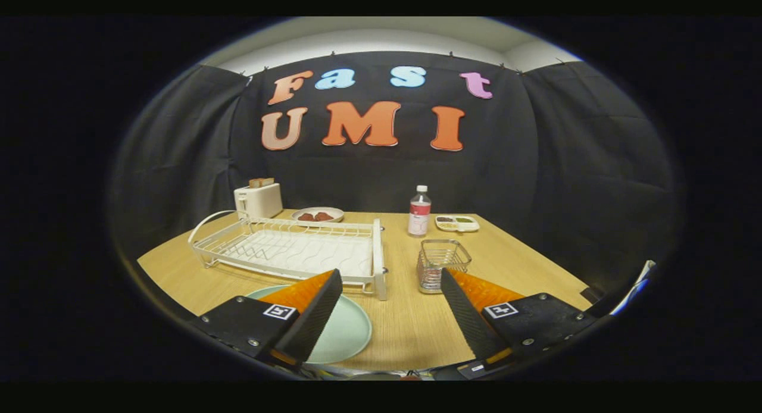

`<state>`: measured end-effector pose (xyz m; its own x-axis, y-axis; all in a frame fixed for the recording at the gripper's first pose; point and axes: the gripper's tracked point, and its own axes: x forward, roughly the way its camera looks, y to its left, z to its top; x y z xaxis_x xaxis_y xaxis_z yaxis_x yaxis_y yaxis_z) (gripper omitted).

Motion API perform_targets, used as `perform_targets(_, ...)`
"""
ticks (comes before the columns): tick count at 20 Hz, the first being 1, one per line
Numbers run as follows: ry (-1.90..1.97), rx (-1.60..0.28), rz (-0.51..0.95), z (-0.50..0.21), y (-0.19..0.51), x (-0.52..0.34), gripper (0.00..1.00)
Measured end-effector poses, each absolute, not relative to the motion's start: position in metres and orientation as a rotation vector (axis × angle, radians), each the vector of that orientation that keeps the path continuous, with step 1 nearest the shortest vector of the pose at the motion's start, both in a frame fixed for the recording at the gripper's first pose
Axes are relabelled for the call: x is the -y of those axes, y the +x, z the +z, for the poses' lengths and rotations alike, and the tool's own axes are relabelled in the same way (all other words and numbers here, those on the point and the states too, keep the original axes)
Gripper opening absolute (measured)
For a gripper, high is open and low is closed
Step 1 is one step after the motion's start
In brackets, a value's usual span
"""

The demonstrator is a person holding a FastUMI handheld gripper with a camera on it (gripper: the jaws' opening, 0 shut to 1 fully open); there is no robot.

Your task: Take the plate from the dish rack, then take the spoon from the basket and place it into the plate.

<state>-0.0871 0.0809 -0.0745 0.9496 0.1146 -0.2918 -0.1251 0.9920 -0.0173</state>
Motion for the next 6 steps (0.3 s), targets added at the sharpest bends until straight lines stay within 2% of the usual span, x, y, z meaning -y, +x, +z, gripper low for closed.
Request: perform_targets(6,-0.038,-0.279,0.037,-0.073,-0.085,-0.047,0.99)
